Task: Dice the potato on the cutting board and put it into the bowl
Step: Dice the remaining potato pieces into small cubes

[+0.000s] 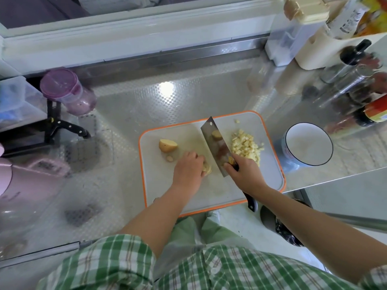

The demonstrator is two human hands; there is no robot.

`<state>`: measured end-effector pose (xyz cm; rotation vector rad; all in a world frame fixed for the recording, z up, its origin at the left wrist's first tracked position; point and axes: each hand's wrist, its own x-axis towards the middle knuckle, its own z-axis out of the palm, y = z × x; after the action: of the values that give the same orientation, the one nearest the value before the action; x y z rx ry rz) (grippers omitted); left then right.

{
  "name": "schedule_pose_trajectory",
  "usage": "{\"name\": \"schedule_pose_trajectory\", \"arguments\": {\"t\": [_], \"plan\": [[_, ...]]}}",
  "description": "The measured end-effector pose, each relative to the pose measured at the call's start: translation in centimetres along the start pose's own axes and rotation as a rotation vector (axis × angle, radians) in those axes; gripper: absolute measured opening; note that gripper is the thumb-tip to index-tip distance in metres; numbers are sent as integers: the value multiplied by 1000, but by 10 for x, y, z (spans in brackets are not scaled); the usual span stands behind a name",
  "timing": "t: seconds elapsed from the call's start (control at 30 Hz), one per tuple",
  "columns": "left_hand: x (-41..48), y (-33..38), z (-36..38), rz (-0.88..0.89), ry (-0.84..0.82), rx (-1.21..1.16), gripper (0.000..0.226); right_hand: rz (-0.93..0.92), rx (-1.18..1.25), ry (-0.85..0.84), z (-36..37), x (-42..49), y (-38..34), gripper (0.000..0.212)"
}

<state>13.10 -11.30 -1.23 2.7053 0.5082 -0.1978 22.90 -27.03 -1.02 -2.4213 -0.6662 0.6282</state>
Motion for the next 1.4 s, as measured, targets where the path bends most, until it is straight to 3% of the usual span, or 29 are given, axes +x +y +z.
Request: {"name": "schedule_pose_trajectory", "arguments": {"t": [0.13, 0.27, 0.5, 0.77, 1.03, 1.4], "plan": [[9, 5, 6, -164, -61, -16, 35, -5, 4, -8, -4, -3, 2, 36], [9, 2, 5, -129, -75, -37, 33, 2, 11, -7, -7, -4, 2, 38], [6, -19, -12, -206, -211, -390, 29, -3, 9, -22, -6, 3, 1, 28], [4, -59, -40, -182, -345, -198, 33, -60, -26, -48, 0, 10, -10, 27], [0, -51, -28, 6, -202, -21, 36, -75, -40, -47, 2, 10, -10, 29], [5, -48, -26, -121, -239, -78, 27, -56, -26, -40, 2, 7, -8, 31]]}}
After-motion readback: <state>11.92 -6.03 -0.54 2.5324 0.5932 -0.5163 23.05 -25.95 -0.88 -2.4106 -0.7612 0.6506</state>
